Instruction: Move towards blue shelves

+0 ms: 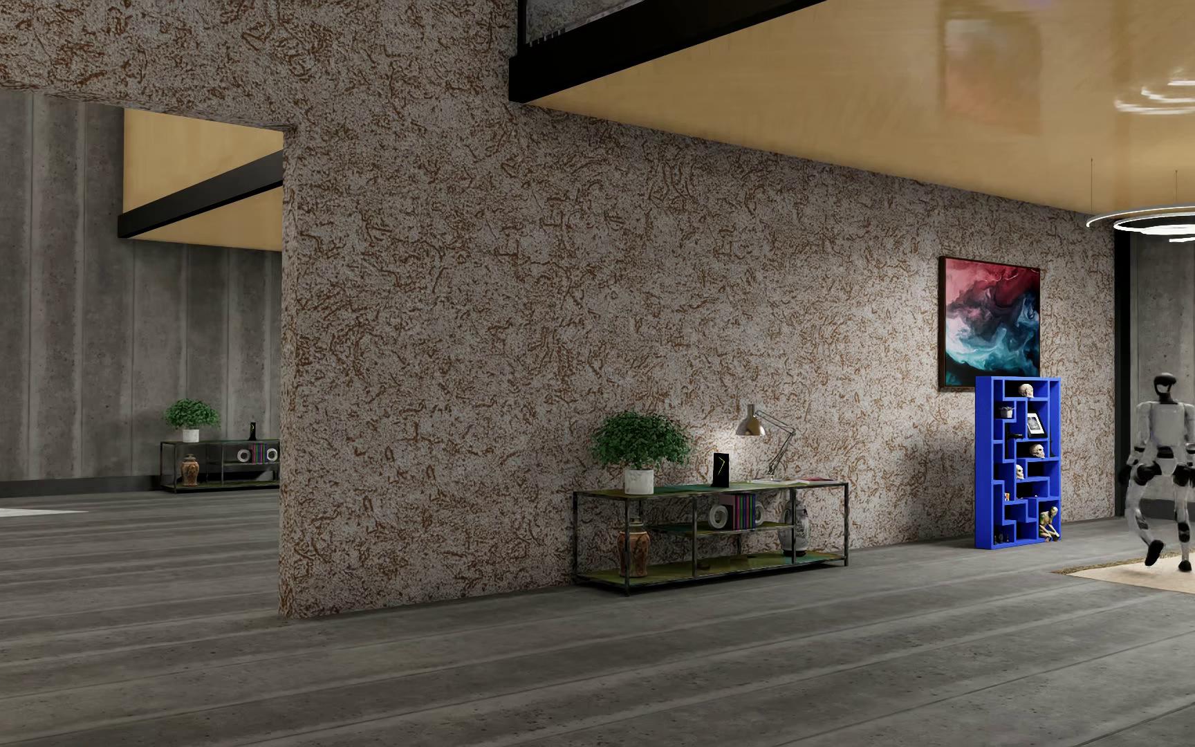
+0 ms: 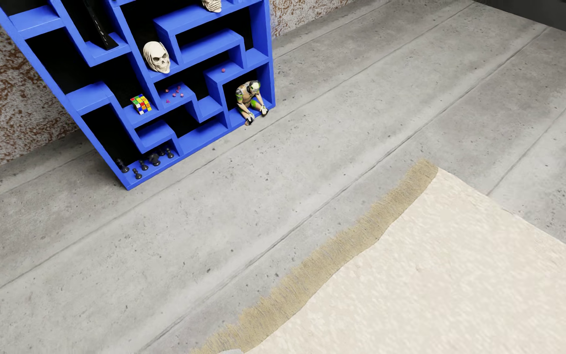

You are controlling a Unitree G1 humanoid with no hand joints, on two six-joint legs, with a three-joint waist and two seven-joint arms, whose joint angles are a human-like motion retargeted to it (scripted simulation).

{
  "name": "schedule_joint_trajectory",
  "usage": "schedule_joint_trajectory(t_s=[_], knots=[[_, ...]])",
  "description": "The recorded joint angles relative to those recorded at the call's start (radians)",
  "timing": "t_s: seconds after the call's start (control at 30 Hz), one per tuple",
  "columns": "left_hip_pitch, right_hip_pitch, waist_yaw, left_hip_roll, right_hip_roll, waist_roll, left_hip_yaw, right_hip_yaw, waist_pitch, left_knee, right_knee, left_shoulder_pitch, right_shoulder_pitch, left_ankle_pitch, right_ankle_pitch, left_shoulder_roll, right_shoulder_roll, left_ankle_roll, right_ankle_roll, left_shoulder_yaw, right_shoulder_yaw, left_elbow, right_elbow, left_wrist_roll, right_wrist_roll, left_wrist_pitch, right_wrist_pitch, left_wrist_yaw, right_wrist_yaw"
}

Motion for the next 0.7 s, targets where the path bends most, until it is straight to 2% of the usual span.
schedule_joint_trajectory(t_s=[0.07, 0.13, 0.17, 0.2, 0.23, 0.27, 0.3, 0.33, 0.37, 0.4, 0.43, 0.47, 0.5, 0.53, 0.57, 0.63, 0.67, 0.7], knots=[[-0.129, 0.098, 0.025, 0.041, 0.006, 0.009, 0.063, -0.047, 0.003, -0.096, -0.052, 0.091, -0.099, -0.001, -0.041, -0.025, -0.066, 0.011, 0.011, 0.065, 0.08, -0.082, 0.025, -0.072, -0.061, -0.029, -0.011, 0.018, 0.007], [-0.197, 0.19, 0.043, 0.053, 0.019, 0.012, 0.143, -0.095, 0.005, -0.369, -0.104, 0.129, -0.165, 0.004, -0.081, -0.035, -0.117, 0.035, 0.025, 0.104, 0.081, -0.089, -0.015, -0.112, -0.034, -0.024, -0.042, 0.009, -0.036], [-0.201, 0.232, 0.049, 0.037, 0.026, 0.013, 0.182, -0.121, 0.007, -0.579, -0.131, 0.129, -0.185, 0.02, -0.095, -0.037, -0.131, 0.007, 0.033, 0.109, 0.051, -0.067, -0.049, -0.111, 0.008, -0.011, -0.054, -0.008, -0.068], [-0.185, 0.272, 0.053, -0.002, 0.037, 0.013, 0.212, -0.147, 0.006, -0.839, -0.159, 0.127, -0.202, 0.035, -0.109, -0.037, -0.134, 0.008, 0.041, 0.105, 0.01, -0.042, -0.082, -0.099, 0.064, 0.0, -0.054, -0.03, -0.098], [-0.168, 0.316, 0.055, -0.051, 0.051, 0.011, 0.21, -0.168, 0.004, -1.094, -0.199, 0.126, -0.217, 0.029, -0.116, -0.032, -0.135, -0.047, 0.05, 0.089, -0.013, -0.018, -0.111, -0.066, 0.109, 0.005, -0.059, -0.055, -0.131], [-0.173, 0.364, 0.056, -0.09, 0.069, 0.008, 0.204, -0.19, 0.002, -1.243, -0.237, 0.13, -0.226, -0.028, -0.123, -0.025, -0.136, -0.051, 0.06, 0.068, -0.02, 0.0, -0.13, -0.023, 0.134, -0.004, -0.058, -0.077, -0.157], [-0.191, 0.412, 0.051, -0.105, 0.088, 0.005, 0.246, -0.219, -0.001, -1.24, -0.259, 0.13, -0.227, -0.043, -0.132, -0.02, -0.133, -0.1, 0.07, 0.058, -0.029, 0.01, -0.143, 0.01, 0.16, -0.015, -0.057, -0.095, -0.168], [-0.192, 0.455, 0.048, -0.114, 0.1, 0.0, 0.285, -0.244, -0.003, -1.175, -0.259, 0.128, -0.215, 0.008, -0.139, -0.016, -0.13, -0.052, 0.086, 0.054, -0.033, 0.017, -0.154, 0.041, 0.172, -0.022, -0.062, -0.105, -0.179], [-0.201, 0.486, 0.053, -0.108, 0.103, -0.008, 0.294, -0.246, -0.005, -1.056, -0.24, 0.129, -0.201, -0.002, -0.131, -0.02, -0.121, 0.024, 0.098, 0.068, -0.022, 0.011, -0.156, 0.056, 0.166, -0.023, -0.058, -0.104, -0.182], [-0.191, 0.523, 0.066, -0.111, 0.092, -0.018, 0.29, -0.235, -0.008, -0.996, -0.213, 0.137, -0.186, -0.004, -0.09, -0.039, -0.114, 0.142, 0.113, 0.098, 0.006, -0.007, -0.147, 0.054, 0.145, -0.019, -0.053, -0.096, -0.172], [-0.158, 0.541, 0.078, -0.109, 0.065, -0.031, 0.303, -0.214, -0.013, -0.961, -0.149, 0.151, -0.167, 0.06, -0.028, -0.068, -0.109, 0.232, 0.106, 0.141, 0.036, -0.031, -0.132, 0.032, 0.117, -0.014, -0.055, -0.07, -0.153], [-0.143, 0.521, 0.087, -0.113, 0.025, -0.048, 0.309, -0.181, -0.016, -0.907, -0.031, 0.154, -0.144, 0.054, 0.074, -0.096, -0.102, 0.272, 0.08, 0.179, 0.053, -0.043, -0.117, 0.003, 0.09, -0.011, -0.042, -0.036, -0.134], [-0.118, 0.479, 0.088, -0.13, -0.036, -0.07, 0.317, -0.163, -0.016, -0.86, 0.136, 0.143, -0.114, 0.008, 0.164, -0.115, -0.087, 0.269, 0.021, 0.202, 0.054, -0.032, -0.103, -0.017, 0.078, -0.008, -0.023, -0.006, -0.11], [-0.081, 0.401, 0.081, -0.159, -0.083, -0.092, 0.311, -0.111, -0.016, -0.846, 0.325, 0.113, -0.082, -0.034, 0.271, -0.118, -0.063, 0.256, -0.03, 0.202, 0.043, -0.005, -0.095, -0.013, 0.077, 0.005, -0.007, 0.015, -0.083], [-0.043, 0.302, 0.066, -0.198, -0.113, -0.112, 0.295, -0.044, -0.016, -0.848, 0.494, 0.071, -0.052, -0.065, 0.311, -0.111, -0.04, 0.25, -0.062, 0.175, 0.027, 0.026, -0.091, 0.018, 0.083, 0.006, 0.004, 0.041, -0.051], [0.058, 0.083, 0.032, -0.277, -0.075, -0.135, 0.234, 0.11, -0.02, -0.91, 0.725, -0.033, 0.015, -0.096, 0.213, -0.086, 0.004, 0.24, -0.053, 0.084, 0.001, 0.076, -0.094, 0.114, 0.096, -0.033, 0.006, 0.079, 0.011], [0.109, -0.016, 0.017, -0.308, -0.057, -0.137, 0.193, 0.163, -0.024, -0.945, 0.779, -0.094, 0.051, -0.106, 0.21, -0.08, 0.02, 0.233, -0.061, 0.044, -0.005, 0.081, -0.102, 0.14, 0.091, -0.071, 0.006, 0.088, 0.027], [0.154, -0.104, 0.003, -0.336, -0.051, -0.137, 0.148, 0.203, -0.028, -0.968, 0.784, -0.153, 0.087, -0.122, 0.224, -0.082, 0.035, 0.226, -0.039, 0.017, -0.012, 0.069, -0.114, 0.145, 0.082, -0.104, 0.012, 0.091, 0.031]])
